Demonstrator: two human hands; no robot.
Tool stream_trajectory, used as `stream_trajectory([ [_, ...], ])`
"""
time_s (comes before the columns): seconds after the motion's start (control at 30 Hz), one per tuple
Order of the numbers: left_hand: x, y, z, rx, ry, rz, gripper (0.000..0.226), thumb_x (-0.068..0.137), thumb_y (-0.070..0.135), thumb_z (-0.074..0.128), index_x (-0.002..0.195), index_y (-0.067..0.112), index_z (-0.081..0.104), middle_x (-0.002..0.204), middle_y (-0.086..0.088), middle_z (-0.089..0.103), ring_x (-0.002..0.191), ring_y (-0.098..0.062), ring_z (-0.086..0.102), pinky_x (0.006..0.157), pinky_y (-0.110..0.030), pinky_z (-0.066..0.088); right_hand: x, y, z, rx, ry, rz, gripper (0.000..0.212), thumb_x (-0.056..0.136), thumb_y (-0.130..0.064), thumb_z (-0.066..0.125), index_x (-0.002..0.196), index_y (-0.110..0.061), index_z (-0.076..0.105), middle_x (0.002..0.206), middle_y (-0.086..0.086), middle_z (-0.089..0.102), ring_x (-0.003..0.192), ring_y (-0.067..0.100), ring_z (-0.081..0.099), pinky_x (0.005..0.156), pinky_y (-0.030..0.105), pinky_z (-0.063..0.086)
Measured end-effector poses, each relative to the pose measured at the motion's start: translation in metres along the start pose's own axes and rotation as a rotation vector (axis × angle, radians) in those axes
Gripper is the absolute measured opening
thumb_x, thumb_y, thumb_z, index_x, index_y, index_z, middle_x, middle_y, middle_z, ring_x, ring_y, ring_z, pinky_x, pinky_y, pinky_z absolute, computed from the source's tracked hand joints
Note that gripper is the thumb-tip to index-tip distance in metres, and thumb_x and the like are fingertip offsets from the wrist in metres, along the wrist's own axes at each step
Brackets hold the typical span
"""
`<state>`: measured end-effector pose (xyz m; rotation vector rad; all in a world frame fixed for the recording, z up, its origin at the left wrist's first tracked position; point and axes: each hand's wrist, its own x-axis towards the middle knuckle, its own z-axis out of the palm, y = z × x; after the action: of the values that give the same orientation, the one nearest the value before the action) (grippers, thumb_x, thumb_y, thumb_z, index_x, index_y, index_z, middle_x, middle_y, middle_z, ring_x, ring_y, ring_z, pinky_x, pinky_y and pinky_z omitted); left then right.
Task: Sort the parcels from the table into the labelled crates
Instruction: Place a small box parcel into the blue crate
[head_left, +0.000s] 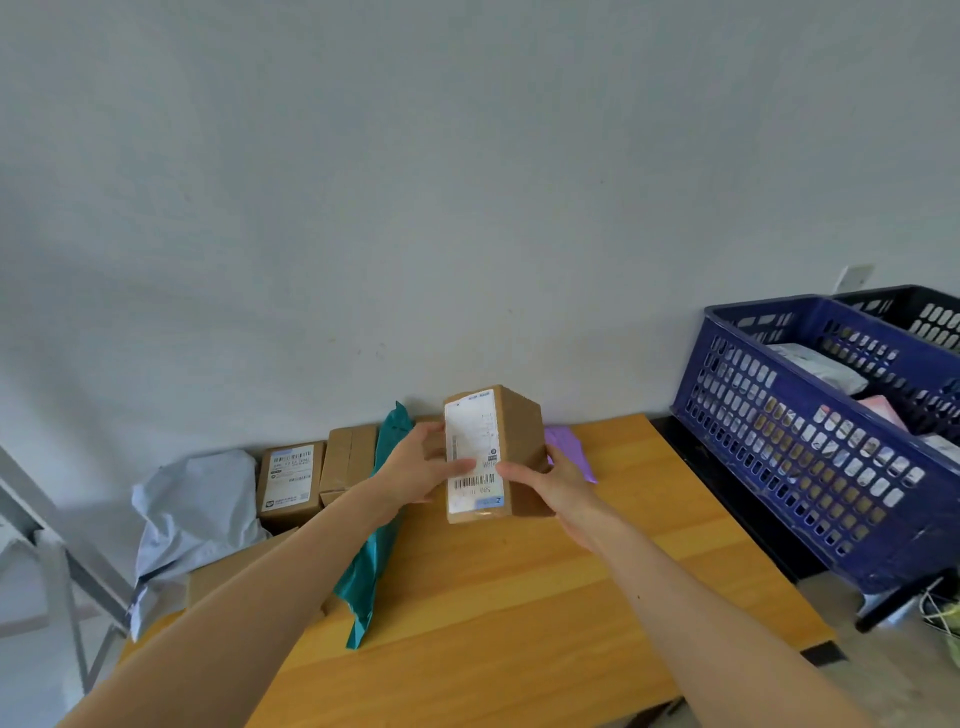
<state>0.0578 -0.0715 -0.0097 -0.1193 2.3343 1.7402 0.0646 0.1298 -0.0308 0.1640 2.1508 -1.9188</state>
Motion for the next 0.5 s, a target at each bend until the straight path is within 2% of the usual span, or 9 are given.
stream_trajectory([
  [0.07,-0.001,0.004,-0.003,0.253,0.044,0.149,0.089,0.076,0.023,0.080,0.145,0.024,0.023,0.135,0.003,0.051,0.113,-0.020,0.060,0.094,-0.039,0.052,-0.002,0.001,-0.003,-0.106,0.006,-0.023,0.094,0.055,-0.042,0.090,0.133,-0.026,0.039,0.122,-0.013,0.058,0.104,0.002,0.057,0.083,0.021,0.047],
  [0.1,-0.002,0.008,-0.005,0.370,0.056,0.228,0.098,0.075,0.025,0.081,0.149,0.025,0.017,0.144,0.001,0.042,0.124,-0.023,0.051,0.101,-0.038,0.047,-0.004,0.002,-0.003,-0.164,0.009,-0.031,0.098,0.054,-0.041,0.090,0.134,-0.027,0.036,0.121,-0.013,0.056,0.103,0.002,0.056,0.078,0.018,0.045],
  [0.17,-0.004,0.015,-0.009,0.585,0.028,0.384,0.108,0.070,0.033,0.084,0.151,0.031,0.013,0.158,0.000,0.020,0.141,-0.025,0.029,0.110,-0.040,0.034,-0.005,0.005,-0.001,-0.294,0.022,-0.043,0.107,0.050,-0.041,0.091,0.137,-0.023,0.032,0.127,-0.008,0.051,0.111,0.009,0.053,0.083,0.022,0.045],
  [0.23,-0.004,0.021,-0.010,0.835,-0.064,0.481,0.109,0.068,0.041,0.084,0.151,0.037,0.013,0.161,0.001,0.005,0.147,-0.025,0.012,0.116,-0.045,0.021,-0.007,0.007,0.000,-0.439,0.012,-0.078,0.115,0.043,-0.045,0.089,0.139,-0.022,0.030,0.131,-0.006,0.048,0.119,0.014,0.049,0.095,0.032,0.046],
  [0.3,-0.002,0.026,-0.007,1.096,-0.167,0.509,0.109,0.067,0.048,0.081,0.152,0.036,0.015,0.162,0.003,0.004,0.148,-0.022,0.002,0.119,-0.047,0.010,-0.011,0.007,0.002,-0.607,-0.020,-0.103,0.125,0.038,-0.052,0.085,0.143,-0.023,0.025,0.136,-0.006,0.043,0.128,0.017,0.042,0.105,0.038,0.040],
  [0.37,0.001,0.030,-0.003,1.258,-0.248,0.502,0.107,0.065,0.053,0.080,0.151,0.033,0.019,0.161,0.005,0.009,0.148,-0.020,0.001,0.118,-0.045,0.004,-0.013,0.008,0.005,-0.737,-0.050,-0.133,0.130,0.042,-0.053,0.084,0.149,-0.025,0.016,0.143,-0.006,0.036,0.135,0.019,0.031,0.112,0.037,0.030],
  [0.5,0.006,0.034,0.007,1.459,-0.357,0.490,0.113,0.060,0.058,0.080,0.151,0.028,0.021,0.160,0.004,0.015,0.147,-0.021,0.006,0.117,-0.048,0.008,-0.013,0.012,0.006,-0.875,-0.098,-0.205,0.128,0.051,-0.050,0.086,0.151,-0.025,0.010,0.147,-0.005,0.027,0.139,0.021,0.021,0.110,0.034,0.020],
])
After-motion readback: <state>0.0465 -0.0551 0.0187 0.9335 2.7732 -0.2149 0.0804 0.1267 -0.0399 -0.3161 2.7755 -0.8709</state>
